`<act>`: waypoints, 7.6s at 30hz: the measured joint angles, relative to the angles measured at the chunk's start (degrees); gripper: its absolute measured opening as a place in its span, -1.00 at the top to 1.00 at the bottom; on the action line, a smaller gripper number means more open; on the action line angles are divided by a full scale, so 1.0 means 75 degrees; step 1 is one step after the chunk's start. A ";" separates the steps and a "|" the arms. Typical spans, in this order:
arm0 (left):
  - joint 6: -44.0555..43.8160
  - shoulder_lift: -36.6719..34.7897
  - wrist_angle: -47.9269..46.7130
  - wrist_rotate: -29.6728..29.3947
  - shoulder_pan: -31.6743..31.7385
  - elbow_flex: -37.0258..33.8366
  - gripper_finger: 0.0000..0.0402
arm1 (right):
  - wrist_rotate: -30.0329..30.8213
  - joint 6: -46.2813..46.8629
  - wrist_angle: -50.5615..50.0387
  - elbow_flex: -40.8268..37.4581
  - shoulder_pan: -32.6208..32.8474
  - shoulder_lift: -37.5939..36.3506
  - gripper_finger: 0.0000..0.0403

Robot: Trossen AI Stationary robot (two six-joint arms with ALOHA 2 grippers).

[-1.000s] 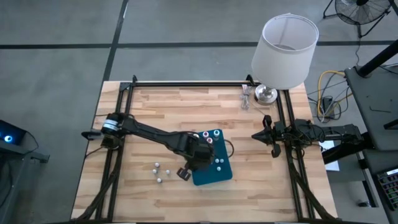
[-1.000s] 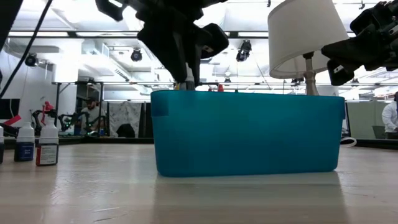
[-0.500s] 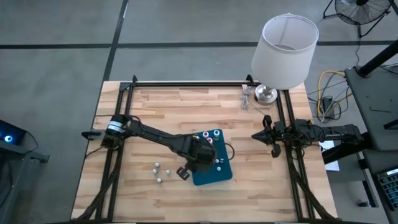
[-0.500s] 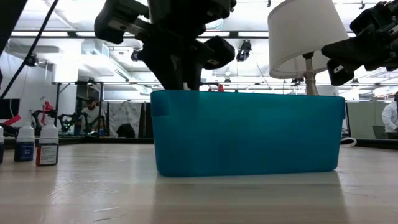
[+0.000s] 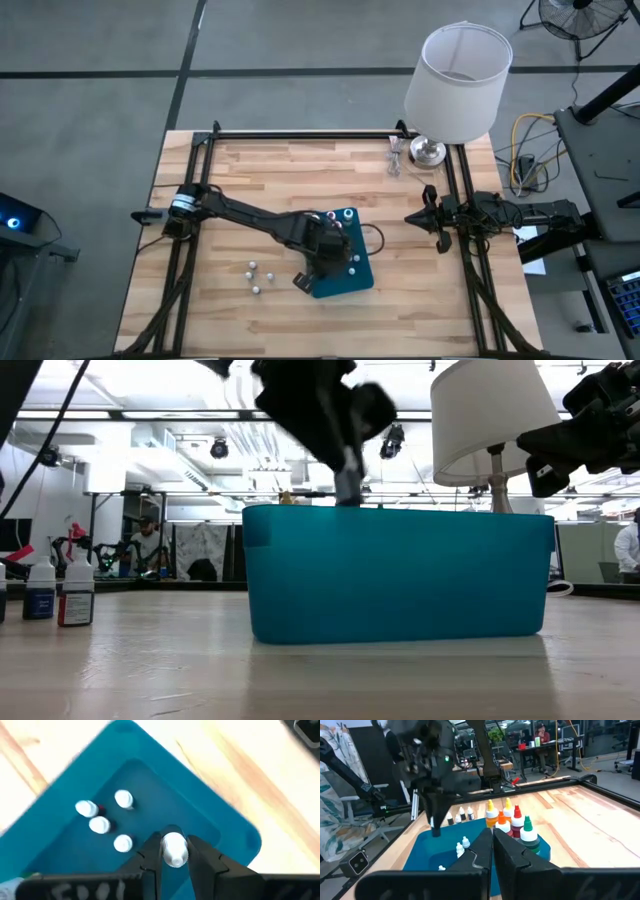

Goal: Pick & Place food coloring
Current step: Put the top small red food coloring bottle into the blue bin, then put the small dark blue food coloring bottle into the blue bin

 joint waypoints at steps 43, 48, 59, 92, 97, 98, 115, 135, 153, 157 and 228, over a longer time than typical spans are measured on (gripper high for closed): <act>-0.0912 0.2257 -0.2401 -0.0089 0.0161 0.3941 0.76 | -0.0003 0.0000 0.0001 0.0000 0.0001 -0.0004 0.96; -0.0832 0.2474 -0.2528 -0.0085 0.0164 0.4060 0.76 | -0.0002 0.0002 0.0001 0.0000 0.0001 -0.0004 0.96; -0.0473 0.2679 -0.2446 -0.0312 0.0292 0.3632 0.76 | -0.0003 0.0000 0.0001 0.0001 0.0000 -0.0001 0.96; 0.3013 0.2678 -0.1742 -0.0082 0.0272 0.2867 0.76 | 0.0000 0.0000 0.0001 0.0002 0.0001 0.0001 0.96; 0.3010 0.2678 -0.1597 -0.0085 0.0284 0.2807 0.76 | -0.0002 0.0000 0.0001 0.0000 0.0001 0.0001 0.96; 0.3010 0.2678 -0.1585 -0.0085 0.0284 0.2807 0.76 | -0.0002 0.0000 0.0001 0.0000 0.0000 0.0001 0.96; 0.2992 0.2678 -0.1254 -0.0085 0.0319 0.2466 0.76 | 0.0000 0.0000 0.0001 0.0000 -0.0001 0.0001 0.96; 0.2587 0.2678 -0.1177 -0.0087 0.0319 0.2463 0.74 | -0.0002 0.0000 0.0001 0.0002 -0.0001 0.0001 0.96; 0.2529 0.2661 -0.1266 -0.0701 0.0324 0.2632 0.54 | -0.0001 0.0000 0.0001 0.0001 0.0001 0.0001 0.96; 0.2369 0.2661 -0.1293 -0.0695 0.0324 0.2687 0.54 | -0.0003 0.0000 0.0001 0.0001 0.0000 0.0001 0.96; 0.0297 0.0105 -0.3289 -0.0751 0.0306 0.1415 0.54 | -0.0006 0.0000 0.0000 0.0000 0.0000 -0.0004 0.96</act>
